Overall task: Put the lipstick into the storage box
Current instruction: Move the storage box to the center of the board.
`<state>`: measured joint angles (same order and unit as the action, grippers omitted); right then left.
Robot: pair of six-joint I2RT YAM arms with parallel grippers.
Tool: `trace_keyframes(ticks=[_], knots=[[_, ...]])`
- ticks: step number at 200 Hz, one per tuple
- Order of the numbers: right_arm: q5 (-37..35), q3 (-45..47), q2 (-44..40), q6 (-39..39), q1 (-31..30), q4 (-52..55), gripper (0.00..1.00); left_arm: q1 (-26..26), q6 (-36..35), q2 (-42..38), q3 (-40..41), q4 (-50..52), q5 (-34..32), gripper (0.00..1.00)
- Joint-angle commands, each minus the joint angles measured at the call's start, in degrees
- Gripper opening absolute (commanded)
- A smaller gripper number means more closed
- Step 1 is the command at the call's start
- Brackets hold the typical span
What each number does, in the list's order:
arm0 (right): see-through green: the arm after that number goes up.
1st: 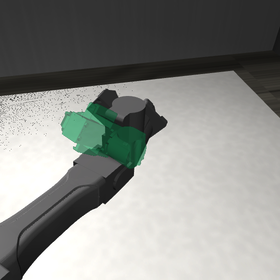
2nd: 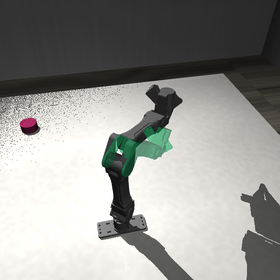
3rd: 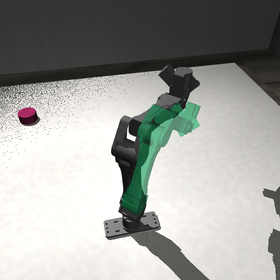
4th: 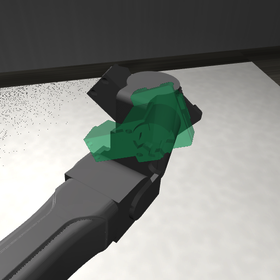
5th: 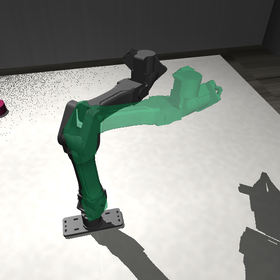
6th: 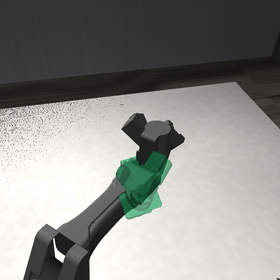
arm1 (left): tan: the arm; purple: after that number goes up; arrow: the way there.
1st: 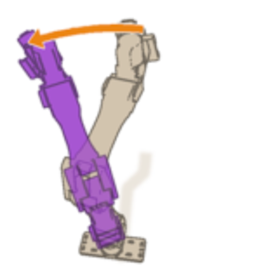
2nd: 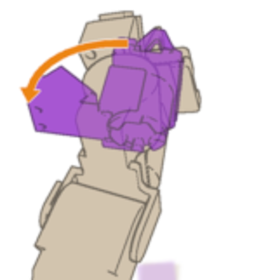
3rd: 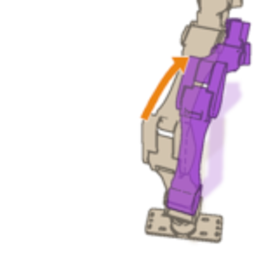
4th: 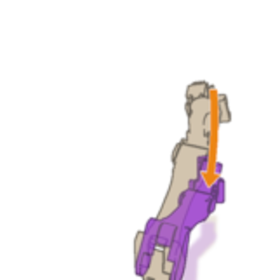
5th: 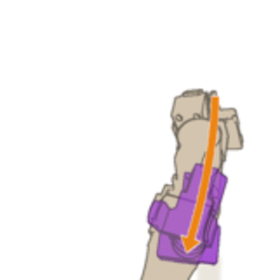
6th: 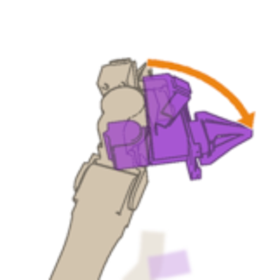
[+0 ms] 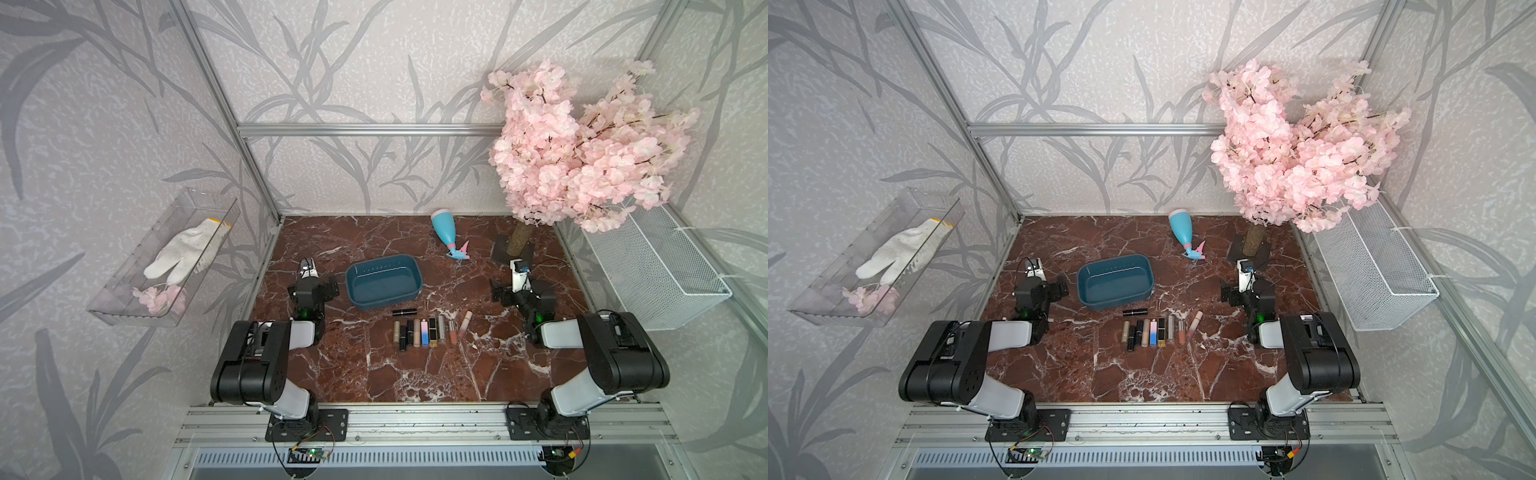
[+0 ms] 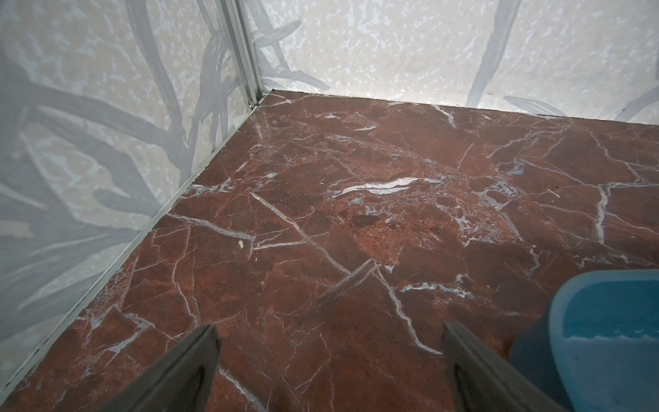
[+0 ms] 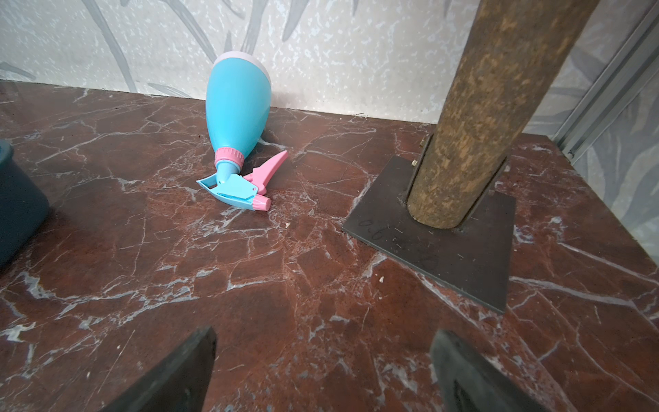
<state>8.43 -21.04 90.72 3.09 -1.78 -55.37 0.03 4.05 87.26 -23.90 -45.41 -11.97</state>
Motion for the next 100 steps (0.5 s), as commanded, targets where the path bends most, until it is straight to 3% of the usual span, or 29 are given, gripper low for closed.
trace_keyframes(ticks=[1, 20, 45, 66, 100], knots=[[-0.4, 1.13, -0.43, -0.1, -0.15, -3.14, 0.99, 0.44, 0.12, -1.04, -0.45, 1.58, -0.56, 1.0], [-1.12, 2.05, -1.27, -0.71, 0.02, -4.36, 0.99, 0.48, 2.01, -2.71, -2.07, 5.86, -4.95, 1.0], [-1.66, 2.12, -2.38, -1.25, 0.2, -3.7, 0.99, 0.41, 1.65, -4.67, -2.53, 8.18, -4.7, 1.0], [-2.33, 2.05, -4.9, -1.42, 0.2, -1.46, 0.99, 0.43, 3.26, -8.05, -3.57, 12.74, -8.49, 1.0], [-2.09, 0.52, -11.55, -2.13, 0.37, 7.69, 0.99, 0.45, 8.72, -12.71, -10.79, 31.88, -13.01, 1.0]])
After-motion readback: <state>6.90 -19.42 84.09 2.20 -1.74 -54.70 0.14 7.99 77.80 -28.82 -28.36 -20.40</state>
